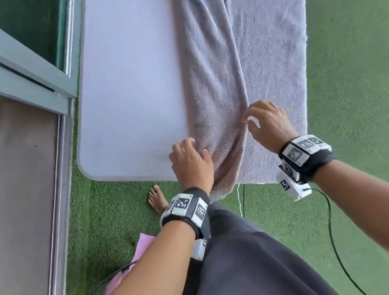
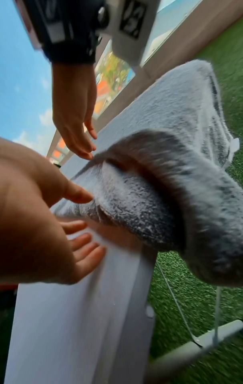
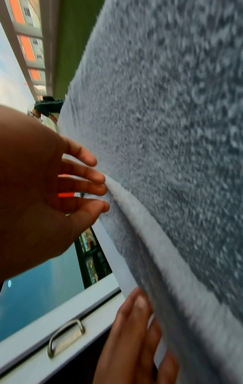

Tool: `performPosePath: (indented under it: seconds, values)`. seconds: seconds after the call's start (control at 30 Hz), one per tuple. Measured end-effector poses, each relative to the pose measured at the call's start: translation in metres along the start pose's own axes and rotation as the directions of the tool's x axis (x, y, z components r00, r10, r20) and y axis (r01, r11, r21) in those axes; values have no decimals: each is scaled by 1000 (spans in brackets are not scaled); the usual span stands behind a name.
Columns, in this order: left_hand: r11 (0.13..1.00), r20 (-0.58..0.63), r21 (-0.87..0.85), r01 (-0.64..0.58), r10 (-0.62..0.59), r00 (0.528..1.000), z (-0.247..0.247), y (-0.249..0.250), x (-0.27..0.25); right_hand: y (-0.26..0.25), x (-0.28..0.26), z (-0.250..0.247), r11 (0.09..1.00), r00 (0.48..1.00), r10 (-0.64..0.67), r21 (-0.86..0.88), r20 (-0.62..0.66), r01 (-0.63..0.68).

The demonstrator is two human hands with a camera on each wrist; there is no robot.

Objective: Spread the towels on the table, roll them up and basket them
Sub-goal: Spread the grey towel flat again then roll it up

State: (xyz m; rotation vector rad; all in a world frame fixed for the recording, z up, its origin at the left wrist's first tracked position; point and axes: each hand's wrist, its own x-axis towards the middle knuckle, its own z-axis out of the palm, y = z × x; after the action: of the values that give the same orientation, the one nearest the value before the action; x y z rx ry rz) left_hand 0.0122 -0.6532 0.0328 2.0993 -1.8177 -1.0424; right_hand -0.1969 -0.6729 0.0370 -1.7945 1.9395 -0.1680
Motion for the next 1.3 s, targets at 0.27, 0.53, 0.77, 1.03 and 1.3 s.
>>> performPosePath:
  seconds: [0.27,0.53,0.77,1.03,1.3]
  values:
    - [986,54,-161,32,-24,998,0,33,3,-39,17,16,962,986,102,240,133,-132]
    - [974,278,-108,-200,223,934,12,40,-8,-42,40,-1,929,939,242,219,246,-297]
    - [939,223,-309,150,-82,971,14,38,11,-26,39,-9,552,831,404,623,383,-555]
    - [886,77,-446,124,-101,992,16,61,26,-21,35,-11,367,785,482,724,389,-584]
    - [860,270,-480,171,-40,962,17,62,28,-25,34,-13,398,826,349,728,443,-558]
